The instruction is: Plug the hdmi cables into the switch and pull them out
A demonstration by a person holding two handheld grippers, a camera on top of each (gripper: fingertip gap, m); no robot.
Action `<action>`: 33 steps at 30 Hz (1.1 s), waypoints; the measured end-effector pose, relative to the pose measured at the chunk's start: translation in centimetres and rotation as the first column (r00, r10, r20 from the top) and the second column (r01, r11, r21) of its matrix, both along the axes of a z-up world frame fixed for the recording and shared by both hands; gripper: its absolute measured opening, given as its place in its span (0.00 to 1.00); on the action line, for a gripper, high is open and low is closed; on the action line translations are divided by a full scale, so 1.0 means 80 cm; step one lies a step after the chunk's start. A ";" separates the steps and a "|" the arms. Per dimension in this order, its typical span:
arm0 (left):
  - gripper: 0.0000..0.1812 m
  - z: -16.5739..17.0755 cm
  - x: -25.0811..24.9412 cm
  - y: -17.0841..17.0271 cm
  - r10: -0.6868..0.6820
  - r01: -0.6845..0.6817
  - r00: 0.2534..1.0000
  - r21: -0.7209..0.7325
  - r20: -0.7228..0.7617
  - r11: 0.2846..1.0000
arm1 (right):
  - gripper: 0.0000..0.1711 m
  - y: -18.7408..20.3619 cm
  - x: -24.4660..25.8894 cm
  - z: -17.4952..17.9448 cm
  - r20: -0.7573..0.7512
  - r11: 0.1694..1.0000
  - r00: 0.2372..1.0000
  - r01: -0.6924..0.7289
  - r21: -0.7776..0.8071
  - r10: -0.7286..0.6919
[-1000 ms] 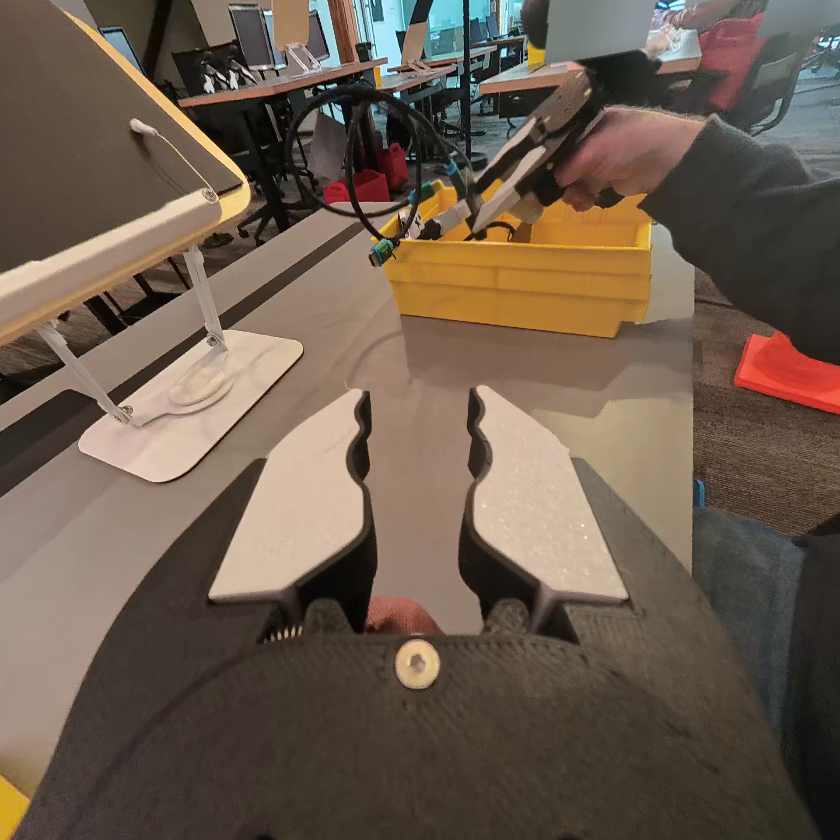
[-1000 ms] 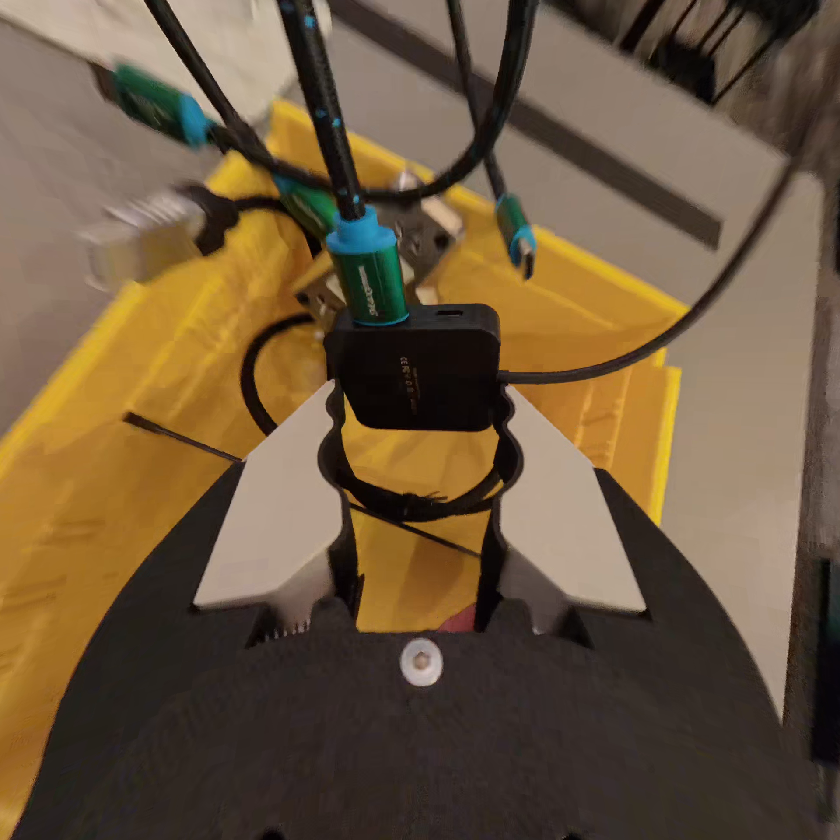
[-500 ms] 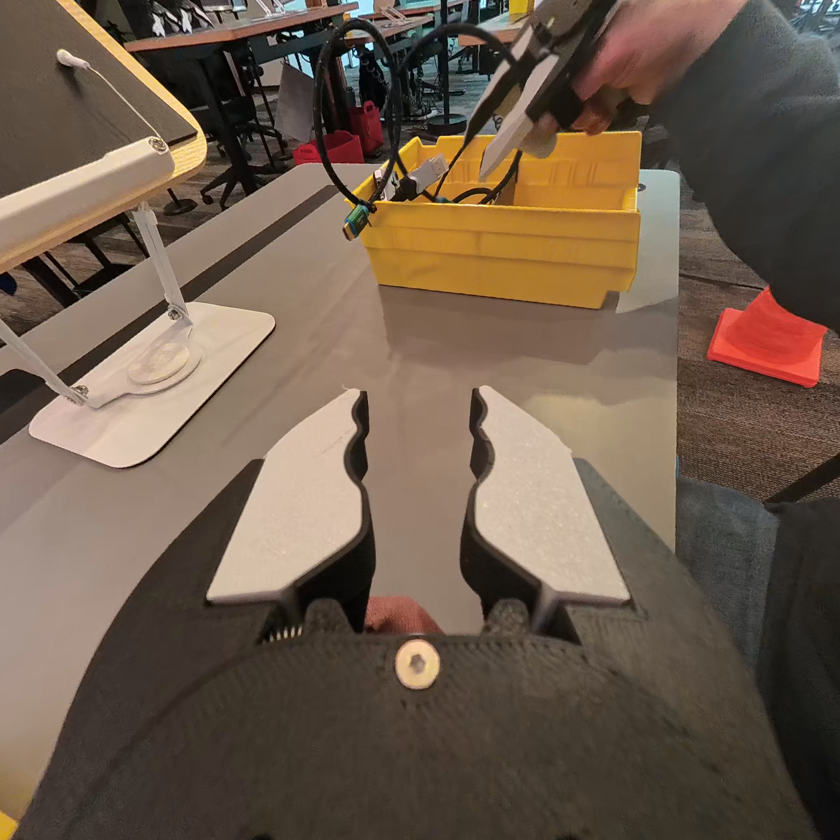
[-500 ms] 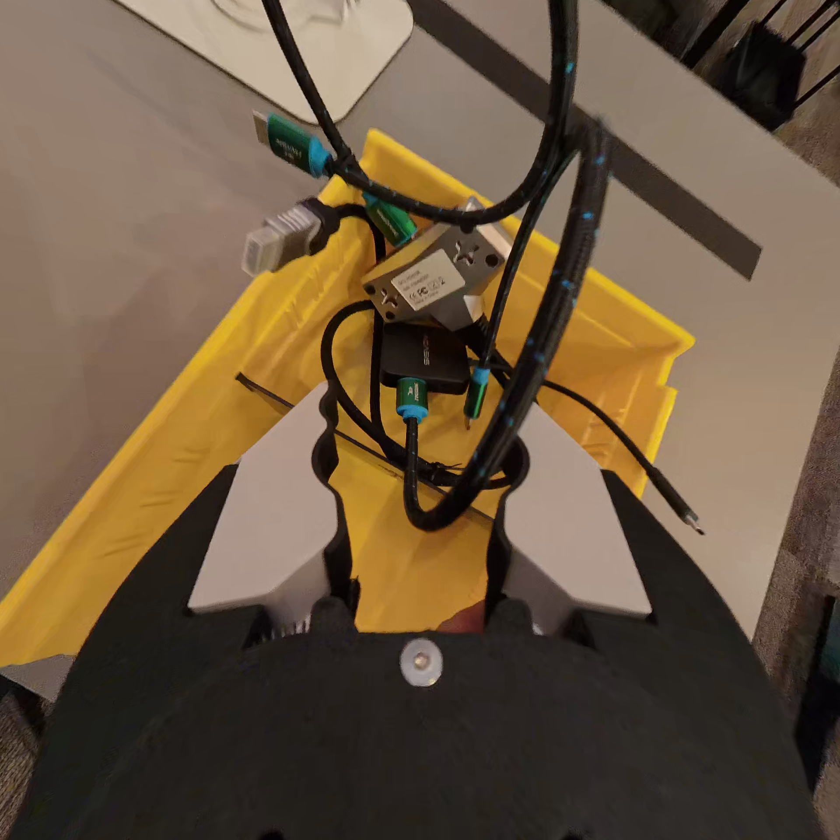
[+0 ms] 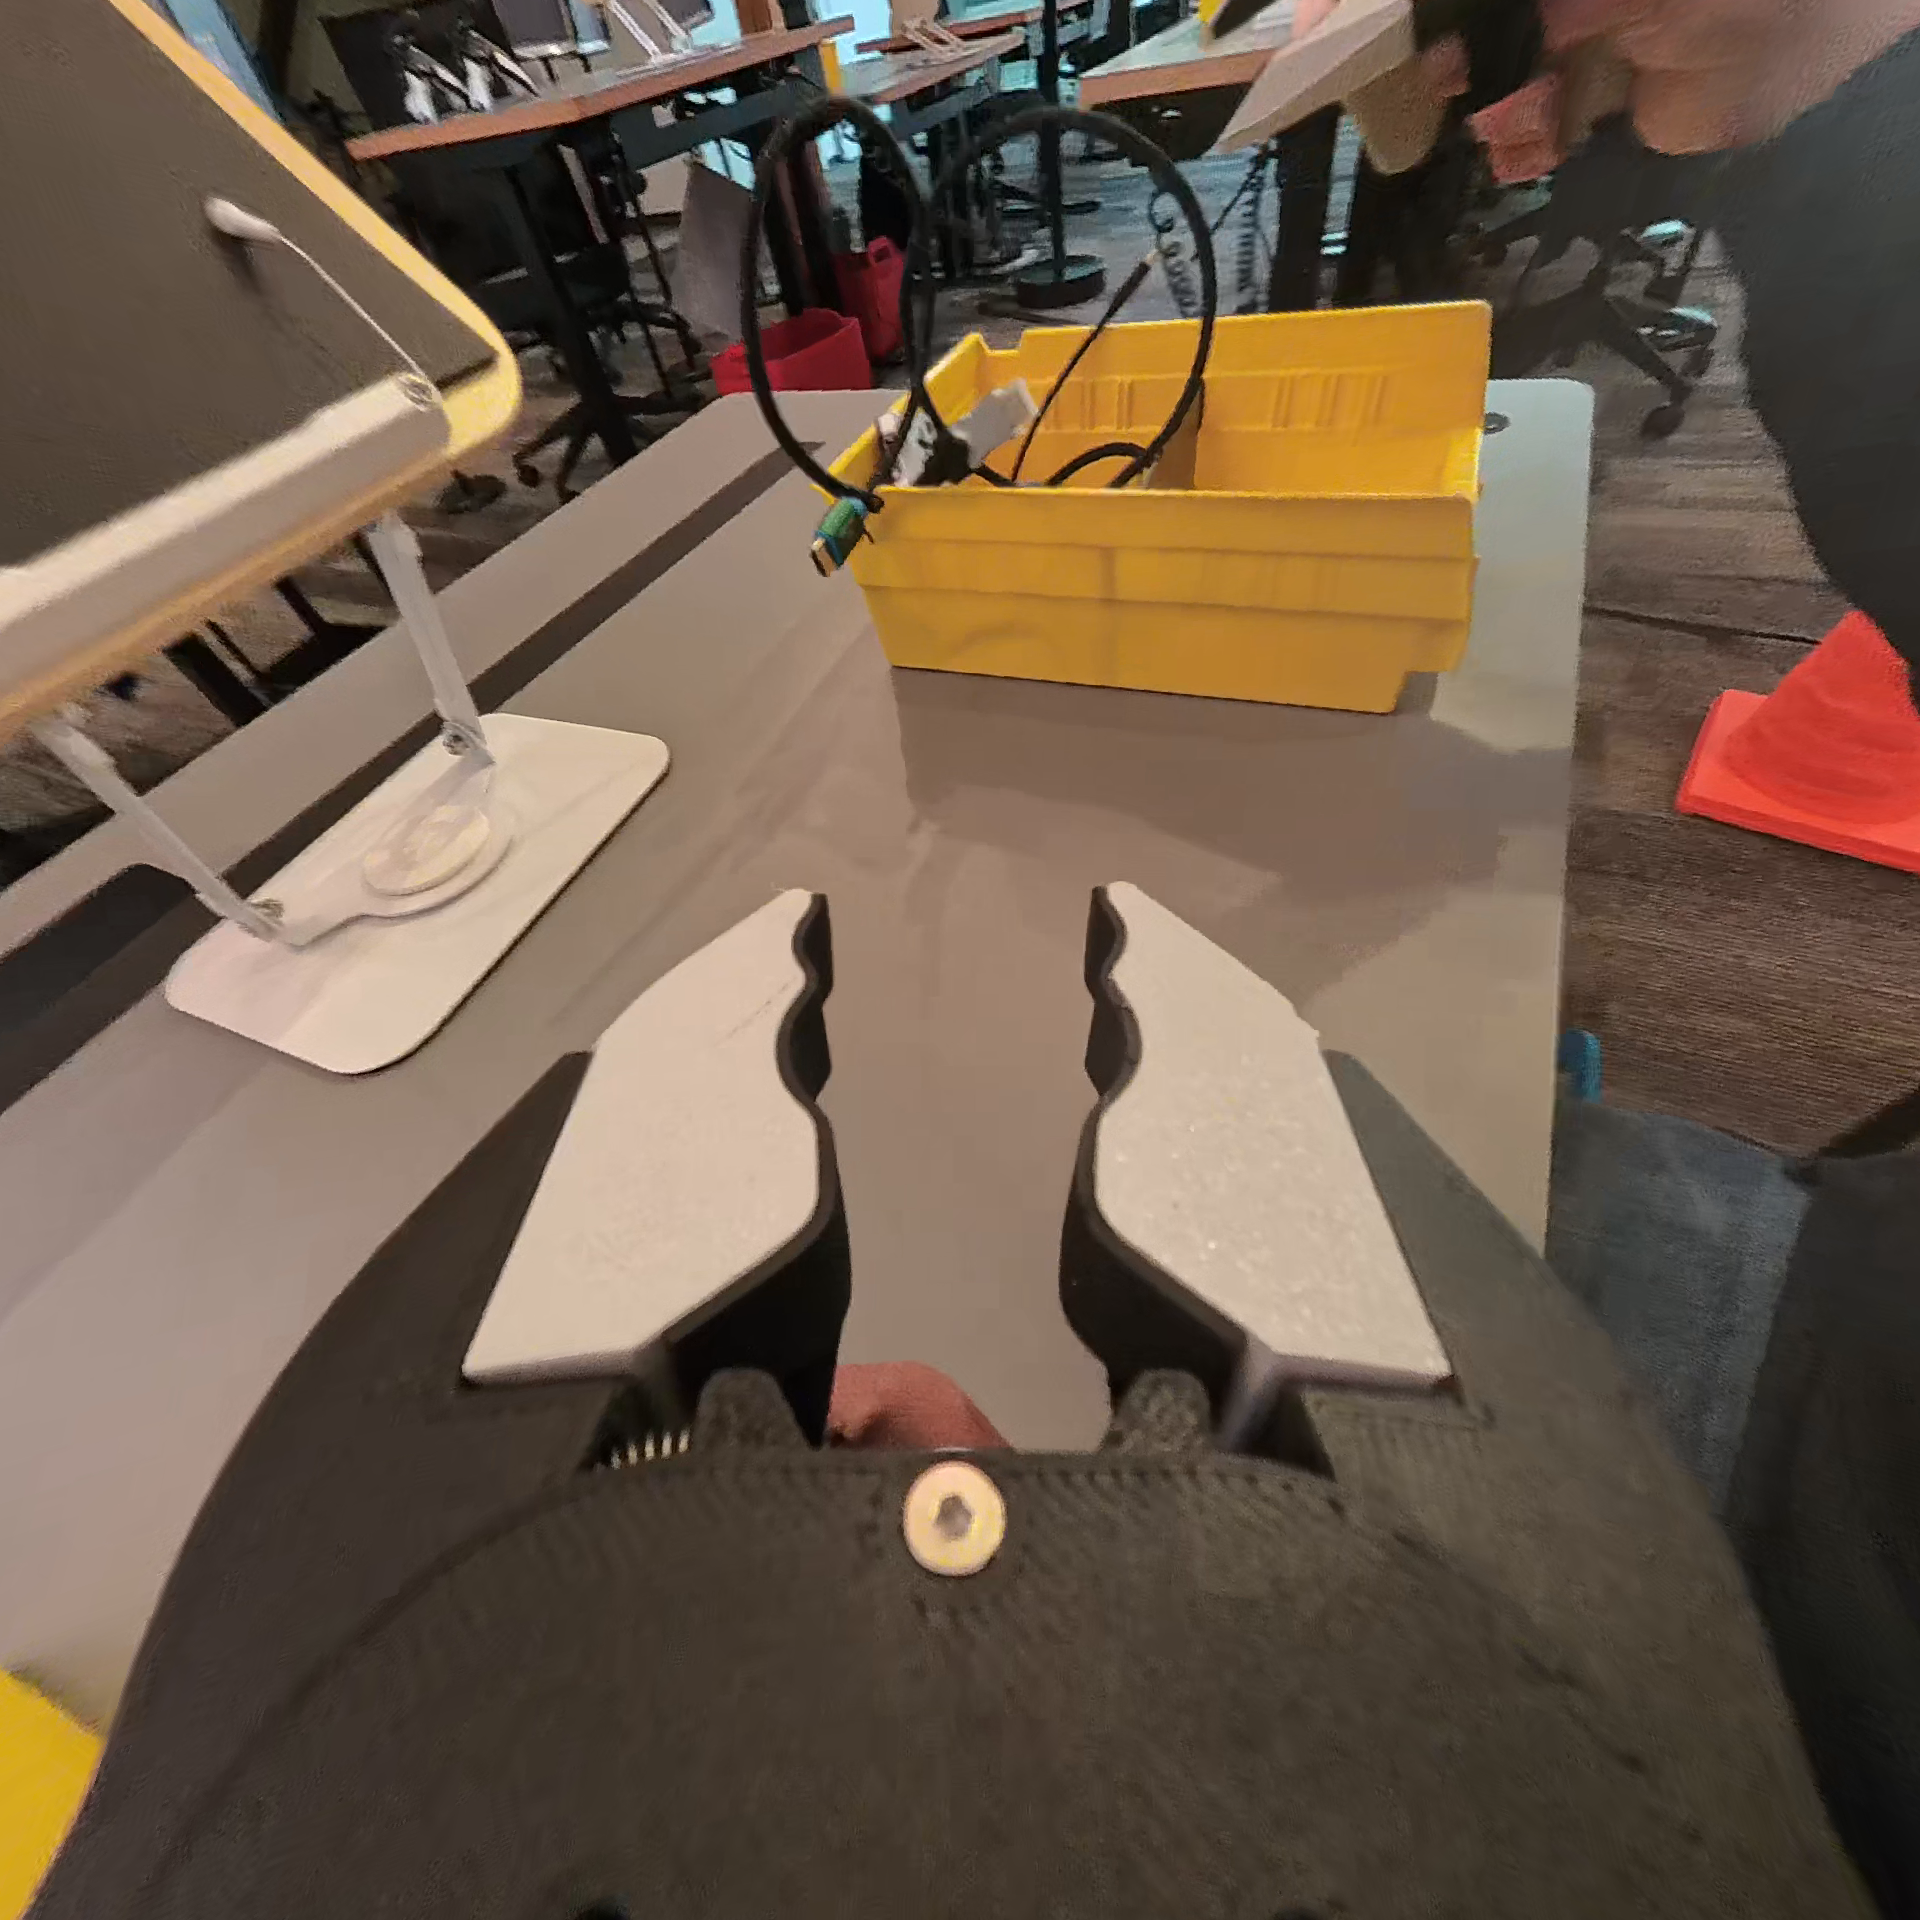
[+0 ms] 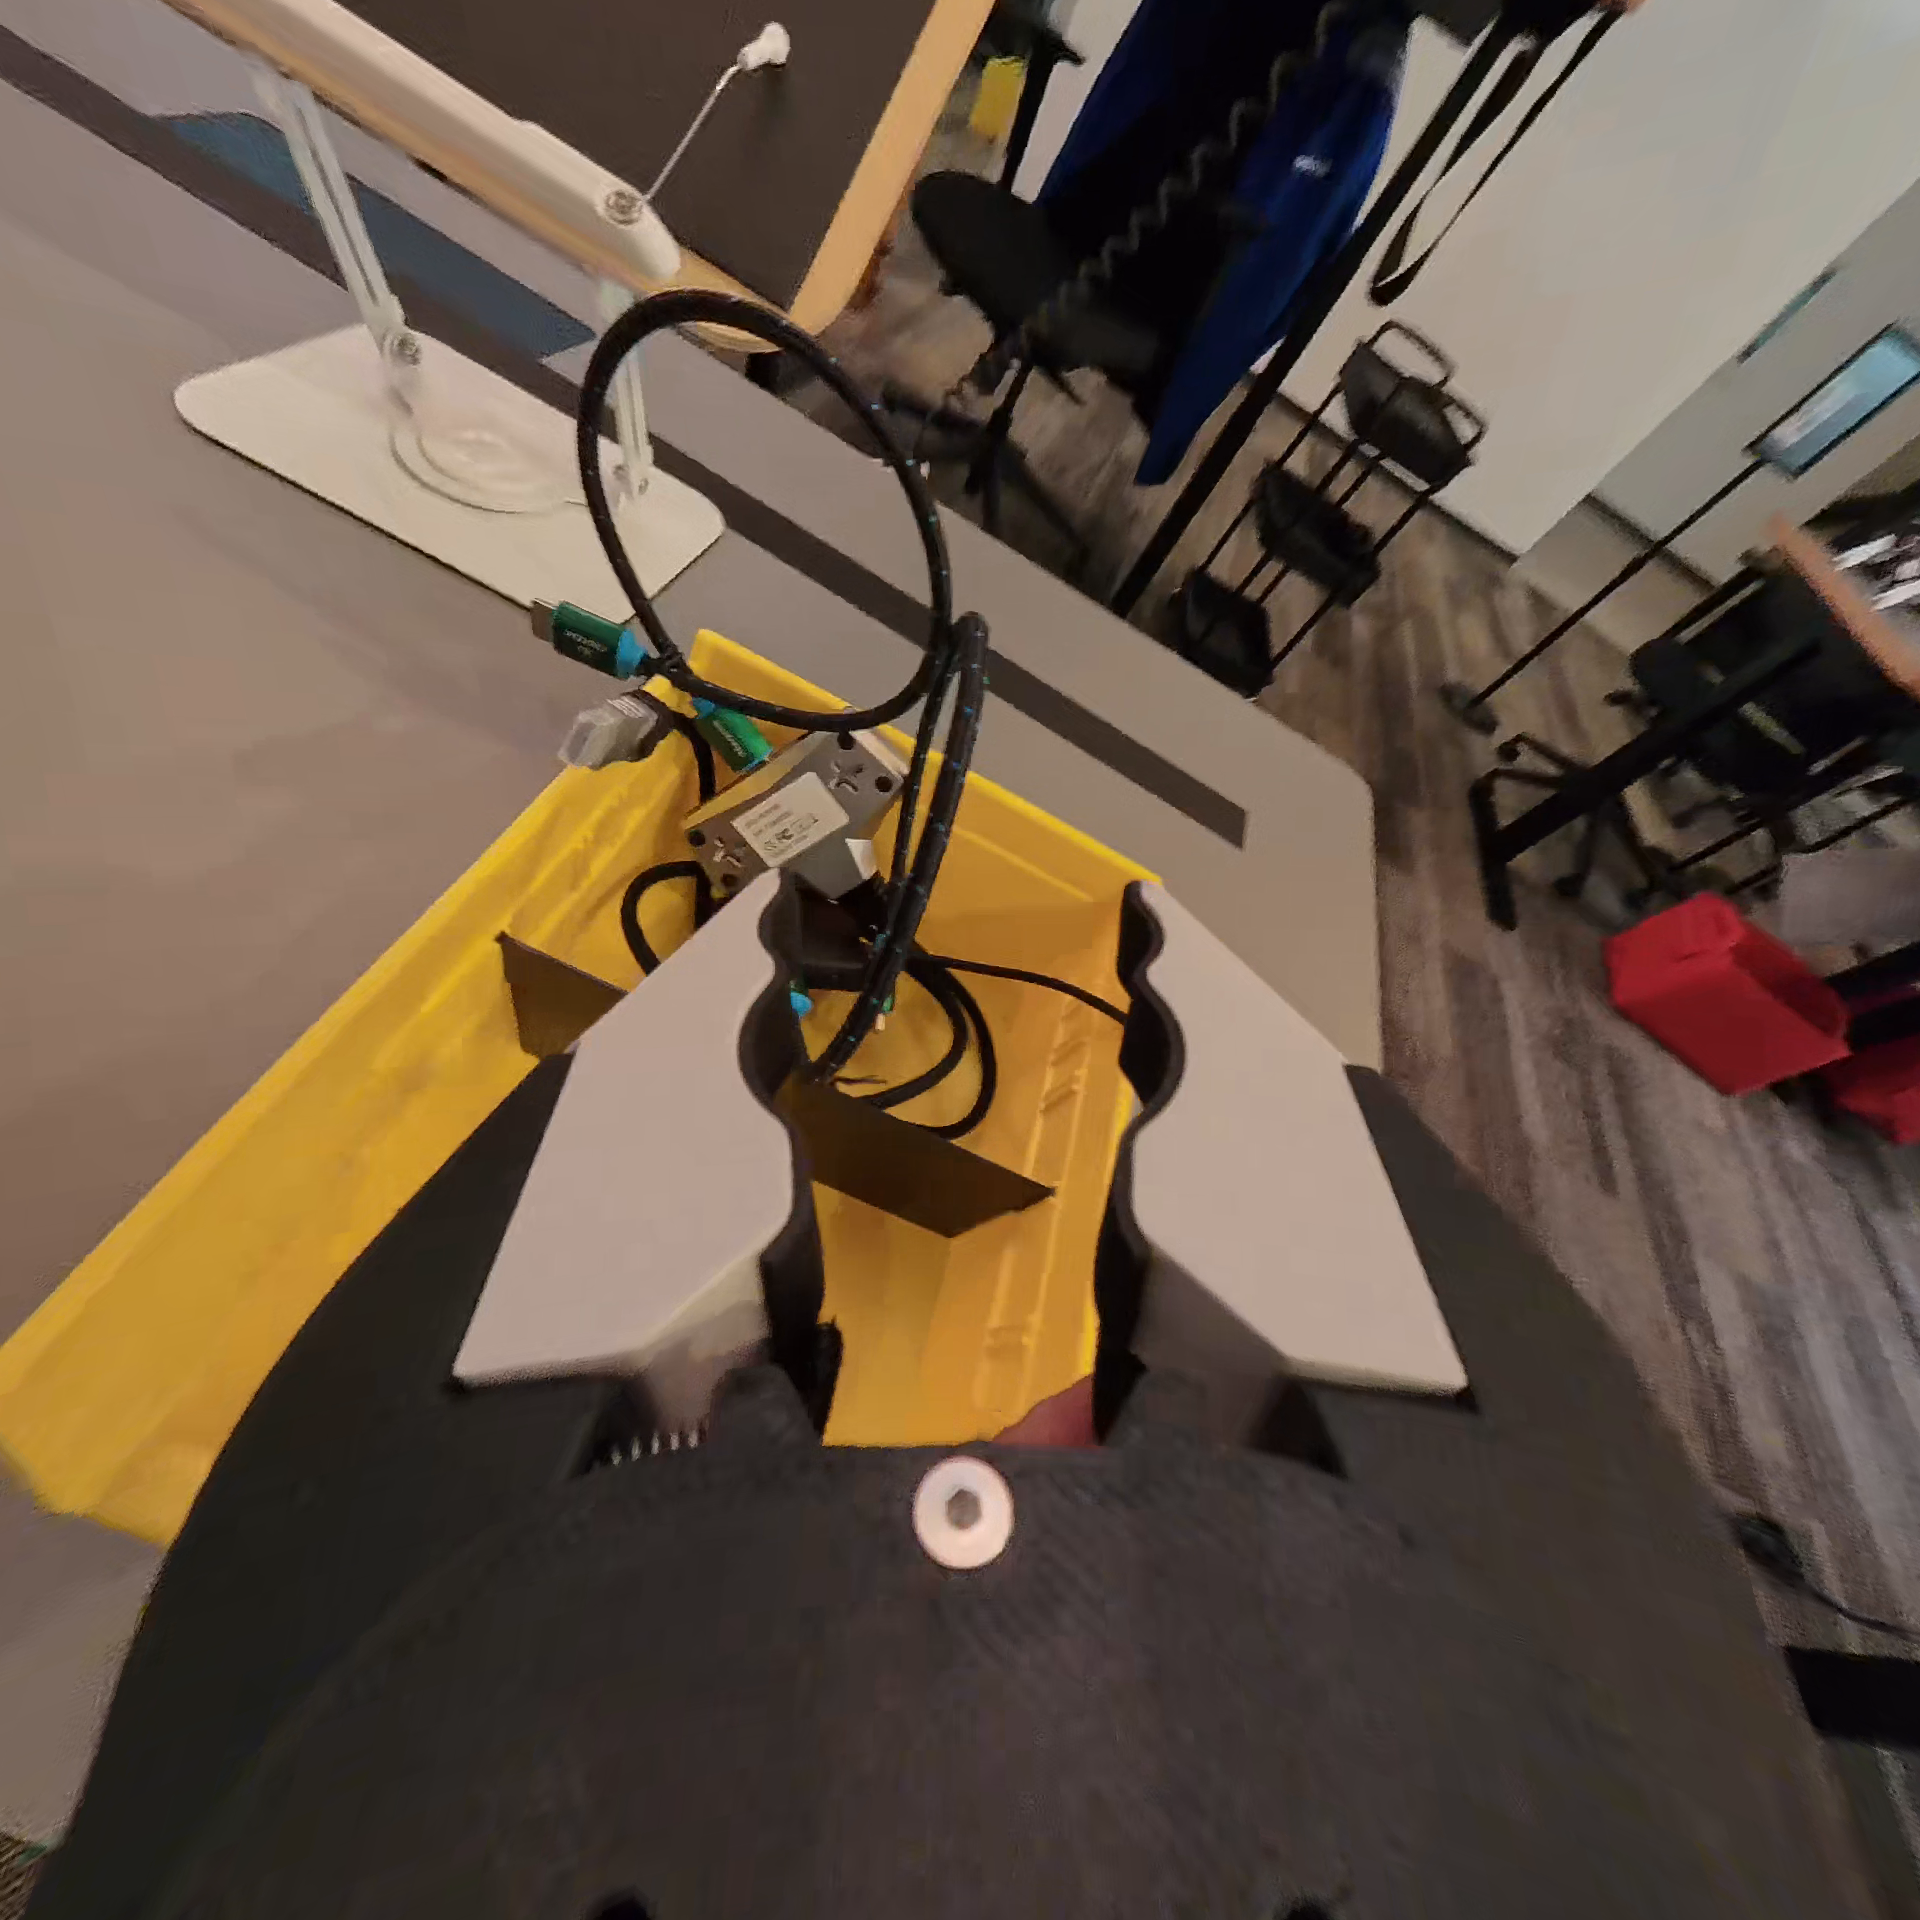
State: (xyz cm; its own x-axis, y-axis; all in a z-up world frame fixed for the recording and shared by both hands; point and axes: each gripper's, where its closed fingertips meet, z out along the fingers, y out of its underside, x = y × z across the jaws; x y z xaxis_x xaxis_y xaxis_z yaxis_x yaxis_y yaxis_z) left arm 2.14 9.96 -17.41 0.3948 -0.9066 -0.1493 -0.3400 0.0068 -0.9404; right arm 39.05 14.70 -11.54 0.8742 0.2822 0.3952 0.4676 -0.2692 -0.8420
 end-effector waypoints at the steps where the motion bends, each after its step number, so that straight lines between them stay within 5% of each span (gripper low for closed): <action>1: 0.26 0.007 -0.005 0.002 0.020 -0.019 1.000 0.025 -0.007 0.999 | 0.34 -0.005 0.005 0.003 0.018 1.000 1.000 0.015 0.016 -0.016; 6: 0.34 0.071 -0.083 0.028 0.259 -0.251 0.966 0.189 -0.019 0.949 | 0.39 -0.020 0.058 -0.036 0.068 0.990 0.992 0.115 -0.083 -0.109; 11: 0.42 0.109 -0.252 0.053 0.618 -0.590 0.784 0.238 -0.059 0.771 | 0.38 -0.033 0.098 -0.099 0.053 0.959 0.989 0.145 -0.244 -0.136; 16: 0.53 0.039 -0.420 0.050 0.805 -0.812 0.541 0.099 -0.243 0.575 | 0.42 -0.038 0.103 -0.145 -0.034 0.927 0.993 0.096 -0.361 -0.116; 20: 0.59 -0.053 -0.464 0.034 0.765 -0.849 0.519 -0.131 -0.380 0.512 | 0.35 -0.037 0.098 -0.172 -0.026 0.900 0.996 0.070 -0.431 -0.090; 22: 0.53 -0.086 -0.473 0.028 0.742 -0.857 0.505 -0.153 -0.440 0.493 | 0.30 -0.035 0.103 -0.182 -0.016 0.887 0.995 0.078 -0.454 -0.096; 25: 0.28 -0.113 -0.492 0.030 0.748 -0.878 0.461 -0.123 -0.478 0.463 | 0.24 -0.029 0.110 -0.187 -0.014 0.880 0.993 0.095 -0.466 -0.114; 28: 0.14 -0.121 -0.492 0.031 0.722 -0.857 0.509 -0.193 -0.469 0.479 | 0.14 -0.033 0.108 -0.201 -0.004 0.848 0.997 0.063 -0.527 -0.077; 33: 0.09 -0.129 -0.483 0.031 0.686 -0.814 0.579 -0.265 -0.441 0.517 | 0.13 -0.032 0.102 -0.204 -0.051 0.833 0.997 0.021 -0.553 -0.059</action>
